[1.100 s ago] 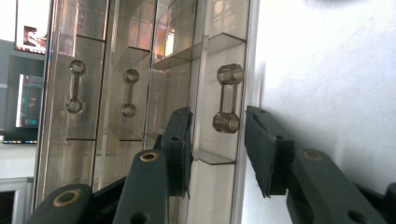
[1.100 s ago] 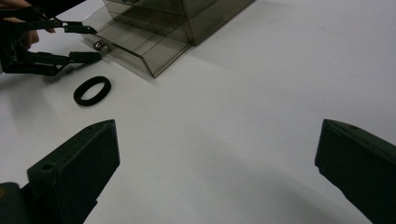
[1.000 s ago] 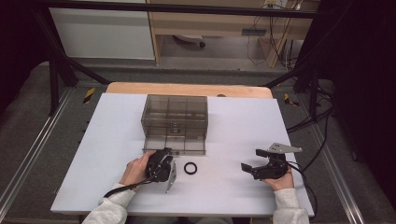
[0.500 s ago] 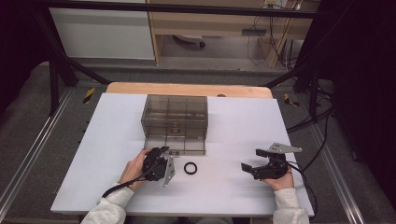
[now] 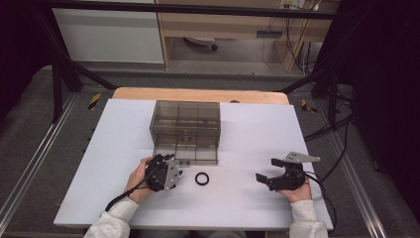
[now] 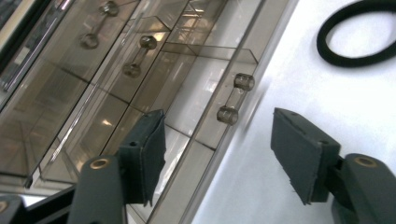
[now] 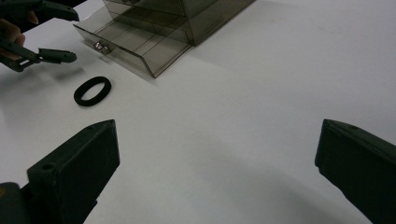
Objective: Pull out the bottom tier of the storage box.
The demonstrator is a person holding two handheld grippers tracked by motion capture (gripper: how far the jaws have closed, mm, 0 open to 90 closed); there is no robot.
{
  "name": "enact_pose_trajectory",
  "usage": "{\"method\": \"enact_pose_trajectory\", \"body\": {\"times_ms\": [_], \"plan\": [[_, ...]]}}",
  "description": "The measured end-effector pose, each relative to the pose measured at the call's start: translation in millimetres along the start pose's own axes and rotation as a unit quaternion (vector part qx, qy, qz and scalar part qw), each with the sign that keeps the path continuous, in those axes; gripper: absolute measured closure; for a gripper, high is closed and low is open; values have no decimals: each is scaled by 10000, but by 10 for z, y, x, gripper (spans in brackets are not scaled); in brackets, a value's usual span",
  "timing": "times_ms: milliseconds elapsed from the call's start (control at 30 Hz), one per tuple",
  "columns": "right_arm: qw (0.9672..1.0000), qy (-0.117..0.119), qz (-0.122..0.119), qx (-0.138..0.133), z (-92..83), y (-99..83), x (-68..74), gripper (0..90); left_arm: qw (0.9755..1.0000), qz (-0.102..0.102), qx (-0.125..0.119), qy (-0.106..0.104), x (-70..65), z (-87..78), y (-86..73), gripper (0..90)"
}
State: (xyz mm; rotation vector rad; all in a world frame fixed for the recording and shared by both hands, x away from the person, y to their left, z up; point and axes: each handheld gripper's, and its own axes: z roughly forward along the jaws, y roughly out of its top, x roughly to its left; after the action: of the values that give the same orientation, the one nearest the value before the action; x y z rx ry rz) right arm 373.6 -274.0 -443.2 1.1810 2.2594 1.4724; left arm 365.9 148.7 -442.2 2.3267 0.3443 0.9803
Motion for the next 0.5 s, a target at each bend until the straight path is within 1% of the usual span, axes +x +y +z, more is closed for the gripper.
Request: {"method": "enact_pose_trajectory", "body": {"times_ms": [100, 200, 267, 333, 500], "plan": [[10000, -1, 1, 0, 1, 0, 0, 4, 9996, -286, -2, -88, 39, -22, -13, 324], [10000, -2, -10, -5, -2, 0, -3, 4, 9984, -545, -4, -159, 72, -44, -23, 300], [10000, -2, -9, -5, -2, 0, -3, 4, 9972, -721, -4, -204, 91, -59, -29, 286], [10000, 1, -7, -3, -4, 1, -4, 4, 9963, -835, -10, -217, 104, -75, -35, 270], [10000, 3, -10, -4, -3, 1, -4, 4, 9925, -1182, -2, -311, 128, -102, -59, 227]]}}
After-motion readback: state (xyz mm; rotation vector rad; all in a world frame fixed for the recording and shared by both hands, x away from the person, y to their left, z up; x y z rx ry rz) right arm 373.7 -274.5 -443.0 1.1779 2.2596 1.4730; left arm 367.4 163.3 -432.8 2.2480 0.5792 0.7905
